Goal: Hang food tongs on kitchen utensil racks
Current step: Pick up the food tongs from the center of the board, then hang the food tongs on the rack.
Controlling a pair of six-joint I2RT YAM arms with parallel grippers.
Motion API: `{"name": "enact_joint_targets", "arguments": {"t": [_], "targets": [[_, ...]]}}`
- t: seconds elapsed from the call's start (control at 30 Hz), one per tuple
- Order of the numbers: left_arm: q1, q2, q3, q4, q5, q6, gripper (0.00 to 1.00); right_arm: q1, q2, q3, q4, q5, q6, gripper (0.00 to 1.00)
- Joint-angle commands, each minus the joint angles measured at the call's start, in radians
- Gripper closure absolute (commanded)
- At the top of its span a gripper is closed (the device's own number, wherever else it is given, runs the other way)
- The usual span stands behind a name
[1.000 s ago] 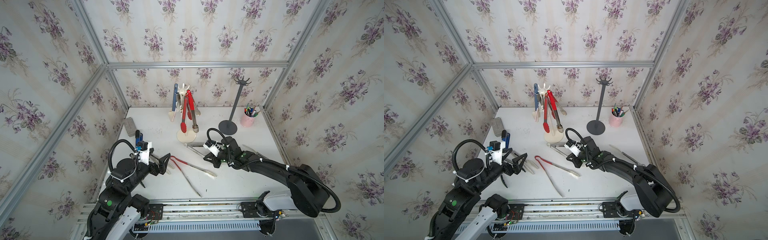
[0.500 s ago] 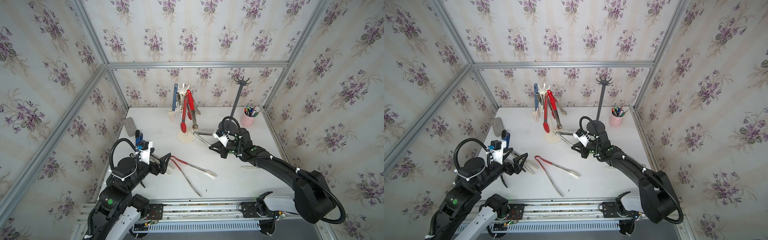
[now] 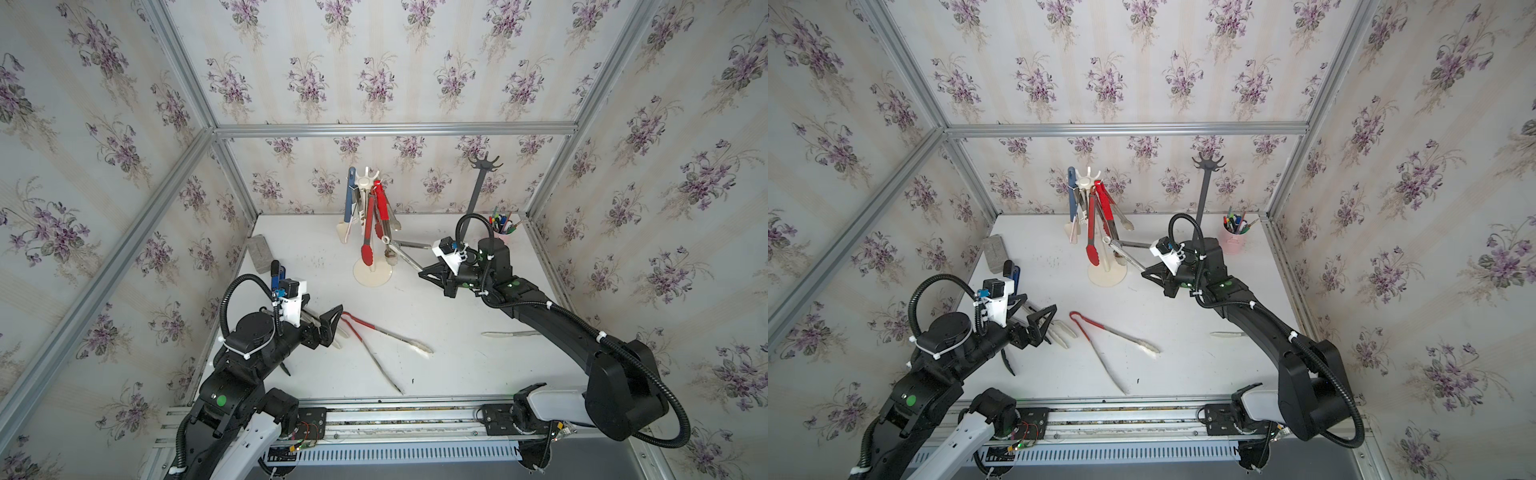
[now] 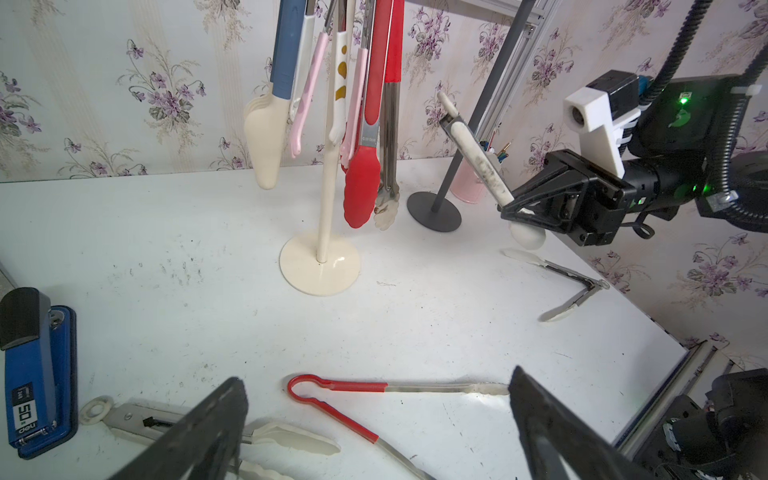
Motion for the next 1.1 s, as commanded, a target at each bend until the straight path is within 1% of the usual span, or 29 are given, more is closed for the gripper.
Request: {"name": "enact_joint_targets", "arguments": {"t": [0.0, 0.37, 0.6, 1.07], "targets": [[0.001, 0.0, 0.008, 0.026, 0.01, 0.005, 0.01, -0.02, 0.019, 0.03, 0.088, -0.073, 0.008, 1.0], [0.001, 0.008, 0.014, 0.029, 0.011, 0.004, 0.01, -0.048, 0.096, 0.131, 0.189, -0.032, 0.071, 1.0], [0.001, 0.005, 0.013, 0.029, 0.012, 0.003, 0.01, -0.061, 0.145, 0.187, 0.279, -0.006, 0.14, 1.0], [0.001, -0.009, 0.002, 0.029, 0.01, 0.004, 0.01, -0.066, 0.252, 0.308, 0.385, 0.013, 0.269, 1.0]]}}
